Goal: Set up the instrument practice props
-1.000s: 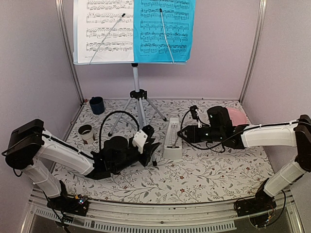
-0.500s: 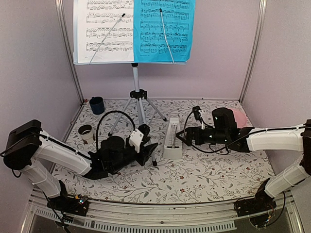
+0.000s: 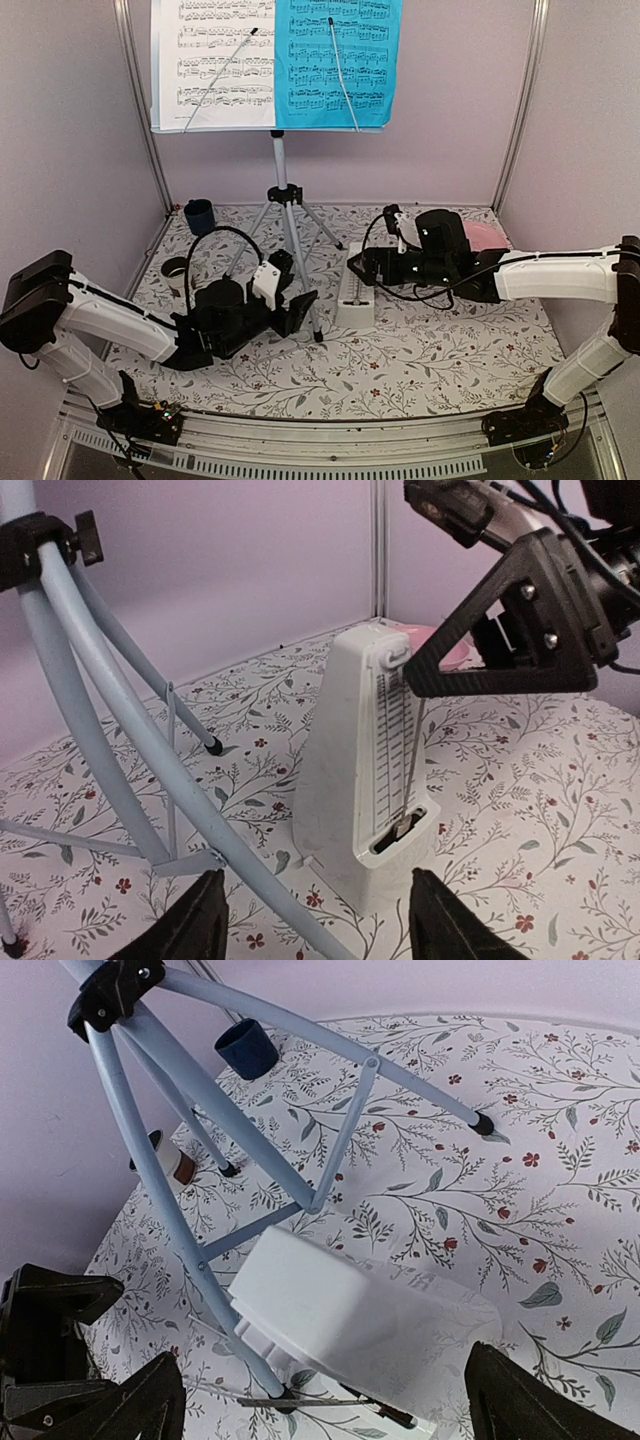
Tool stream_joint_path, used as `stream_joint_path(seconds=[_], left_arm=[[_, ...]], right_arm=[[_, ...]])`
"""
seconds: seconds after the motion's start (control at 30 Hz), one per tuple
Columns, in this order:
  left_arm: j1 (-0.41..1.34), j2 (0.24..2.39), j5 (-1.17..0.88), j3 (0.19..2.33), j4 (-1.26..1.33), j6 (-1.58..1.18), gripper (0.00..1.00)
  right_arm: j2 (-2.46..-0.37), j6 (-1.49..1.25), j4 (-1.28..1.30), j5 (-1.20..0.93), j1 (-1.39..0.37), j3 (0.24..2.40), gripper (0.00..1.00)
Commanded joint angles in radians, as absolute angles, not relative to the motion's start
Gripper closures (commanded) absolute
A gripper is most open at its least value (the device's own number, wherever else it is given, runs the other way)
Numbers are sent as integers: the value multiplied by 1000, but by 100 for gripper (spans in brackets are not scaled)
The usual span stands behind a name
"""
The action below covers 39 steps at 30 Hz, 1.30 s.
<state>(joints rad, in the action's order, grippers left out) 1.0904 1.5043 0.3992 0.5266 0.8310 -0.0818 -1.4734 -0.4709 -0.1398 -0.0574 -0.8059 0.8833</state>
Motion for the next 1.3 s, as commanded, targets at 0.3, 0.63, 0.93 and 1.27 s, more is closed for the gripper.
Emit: stream_joint_path(seconds=[0.3,0.63,0.93,1.27], left_arm=[[1076,1448,422,486,871,-96,37],[1060,1422,435,485,811,-119,37],[1010,1370,434,452,762,-182,37],[904,1234,403,425,663,-256,36]], right_arm=[[-1485,-426,-25,79,-813,917,1],[-1328,-426,31,70,-638,747,1],[-1066,-348,55,-64,-437,650,1],[-1072,-287,15,-204,-394,707,1]])
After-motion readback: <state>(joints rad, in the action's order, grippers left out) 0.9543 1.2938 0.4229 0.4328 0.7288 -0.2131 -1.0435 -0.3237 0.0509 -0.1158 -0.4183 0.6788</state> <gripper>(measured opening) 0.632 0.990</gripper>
